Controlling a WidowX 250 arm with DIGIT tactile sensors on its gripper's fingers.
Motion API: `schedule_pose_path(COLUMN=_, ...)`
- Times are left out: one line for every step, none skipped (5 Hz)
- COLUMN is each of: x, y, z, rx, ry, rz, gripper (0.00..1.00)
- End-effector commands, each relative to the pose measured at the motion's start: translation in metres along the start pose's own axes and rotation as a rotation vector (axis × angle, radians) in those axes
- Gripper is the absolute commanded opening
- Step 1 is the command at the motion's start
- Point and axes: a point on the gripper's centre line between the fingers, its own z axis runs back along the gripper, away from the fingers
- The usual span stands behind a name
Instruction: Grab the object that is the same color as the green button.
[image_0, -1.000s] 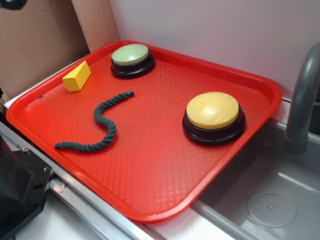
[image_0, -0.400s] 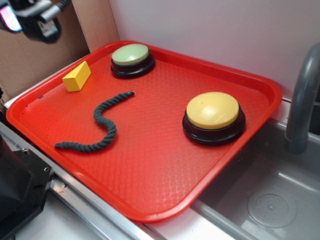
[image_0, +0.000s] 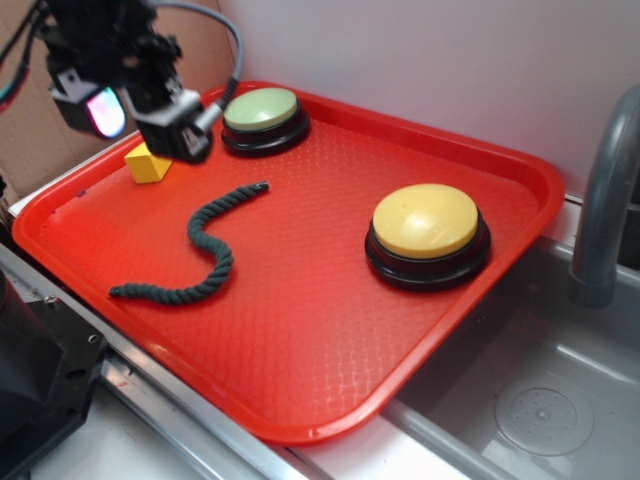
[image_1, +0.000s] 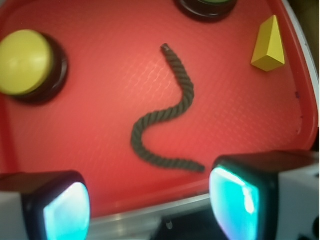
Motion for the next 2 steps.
schedule_pose_path(x=-0.002, y=0.0, z=-0.051, rx=-0.012, ry=0.005, rz=0.138, gripper=1.0)
schedule_pose_path(x=0.0, y=-0.001, z=-0.069, rx=-0.034, ry=0.026, rz=0.173, gripper=1.0)
